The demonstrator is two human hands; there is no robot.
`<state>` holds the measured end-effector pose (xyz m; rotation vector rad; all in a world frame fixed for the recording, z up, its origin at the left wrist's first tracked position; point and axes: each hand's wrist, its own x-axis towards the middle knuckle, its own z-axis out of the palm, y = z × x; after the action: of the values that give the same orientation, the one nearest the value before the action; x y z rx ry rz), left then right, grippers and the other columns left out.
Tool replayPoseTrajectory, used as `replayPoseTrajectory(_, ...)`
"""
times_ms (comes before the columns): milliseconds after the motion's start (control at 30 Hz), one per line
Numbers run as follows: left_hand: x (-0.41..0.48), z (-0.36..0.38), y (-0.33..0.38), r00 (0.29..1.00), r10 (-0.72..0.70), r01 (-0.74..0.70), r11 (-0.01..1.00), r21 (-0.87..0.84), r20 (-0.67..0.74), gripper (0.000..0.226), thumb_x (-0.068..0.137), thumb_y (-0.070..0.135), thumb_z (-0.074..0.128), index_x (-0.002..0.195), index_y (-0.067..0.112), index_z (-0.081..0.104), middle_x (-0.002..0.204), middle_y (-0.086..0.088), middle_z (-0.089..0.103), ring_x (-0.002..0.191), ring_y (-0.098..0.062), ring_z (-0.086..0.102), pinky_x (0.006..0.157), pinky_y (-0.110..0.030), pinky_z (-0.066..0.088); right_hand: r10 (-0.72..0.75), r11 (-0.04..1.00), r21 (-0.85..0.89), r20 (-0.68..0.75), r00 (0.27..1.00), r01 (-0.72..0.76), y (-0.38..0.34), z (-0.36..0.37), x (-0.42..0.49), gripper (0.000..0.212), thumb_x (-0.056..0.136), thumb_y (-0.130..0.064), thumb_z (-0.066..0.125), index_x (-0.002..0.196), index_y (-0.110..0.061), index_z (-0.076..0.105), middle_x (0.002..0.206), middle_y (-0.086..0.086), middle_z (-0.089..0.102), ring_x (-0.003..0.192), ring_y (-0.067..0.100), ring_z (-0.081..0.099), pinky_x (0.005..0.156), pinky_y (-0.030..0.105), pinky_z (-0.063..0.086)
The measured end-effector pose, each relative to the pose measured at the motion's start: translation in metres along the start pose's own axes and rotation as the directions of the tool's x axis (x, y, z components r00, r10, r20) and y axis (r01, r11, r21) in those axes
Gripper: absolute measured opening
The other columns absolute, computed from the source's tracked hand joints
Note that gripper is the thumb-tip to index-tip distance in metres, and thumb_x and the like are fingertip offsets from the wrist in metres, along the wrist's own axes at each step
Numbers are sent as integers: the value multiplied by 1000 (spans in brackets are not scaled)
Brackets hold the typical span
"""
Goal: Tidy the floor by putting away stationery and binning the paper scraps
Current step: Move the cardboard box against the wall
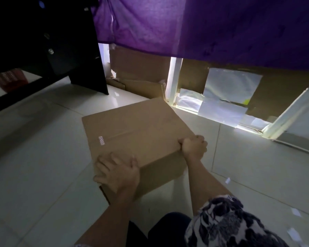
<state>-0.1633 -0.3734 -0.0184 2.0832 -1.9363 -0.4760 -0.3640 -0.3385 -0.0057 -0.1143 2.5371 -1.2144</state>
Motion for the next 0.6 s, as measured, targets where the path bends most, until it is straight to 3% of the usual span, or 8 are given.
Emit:
replayPoseTrajectory(67,9,-7,-8,994,-87,79,990,-113,-67,93,77,57,58,140,-3,27,150,-31,19,138,-43,21,108,-55,20,177,984,49,-175,968,-171,8,-9,-14,58,70,-24,68,119,-3,46,125,19,49,114,40,44,93,46,43)
replayPoseTrajectory(133,17,-13,-10,982,-188,181,970,-162,-26,108,72,62,63,143,-6,17,151,-31,17,140,-42,18,112,-52,15,247,969,60,-268,931,-240,20,-17,-22,48,73,-25,61,113,0,48,118,22,54,113,40,45,90,44,41)
replayPoseTrajectory(233,24,-27,1,926,-374,377,904,-200,52,123,58,62,73,144,0,12,145,-24,28,134,-38,27,108,-60,19,126,980,174,-142,982,-101,36,-23,-28,55,73,-41,63,111,-4,50,114,20,57,111,39,50,89,45,46)
replayPoseTrajectory(333,30,-41,12,861,-483,508,828,-237,159,121,56,52,77,144,4,10,143,-19,27,130,-35,29,103,-55,30,64,959,275,-6,998,-60,34,-25,-28,56,74,-40,73,115,-5,59,114,15,63,105,35,59,89,39,48)
replayPoseTrajectory(467,35,-52,12,882,-434,470,840,-272,182,107,55,43,83,134,0,26,138,-20,32,126,-37,33,100,-51,35,102,919,376,66,993,-120,28,-44,-32,39,78,-26,72,104,3,68,102,20,69,84,28,57,73,33,45)
replayPoseTrajectory(600,22,-105,35,932,-312,352,902,-252,182,110,51,47,85,131,0,28,137,-20,33,125,-37,33,96,-57,36,224,877,426,42,974,-221,12,-98,-62,41,73,-27,76,104,0,70,94,17,70,89,31,64,86,44,53)
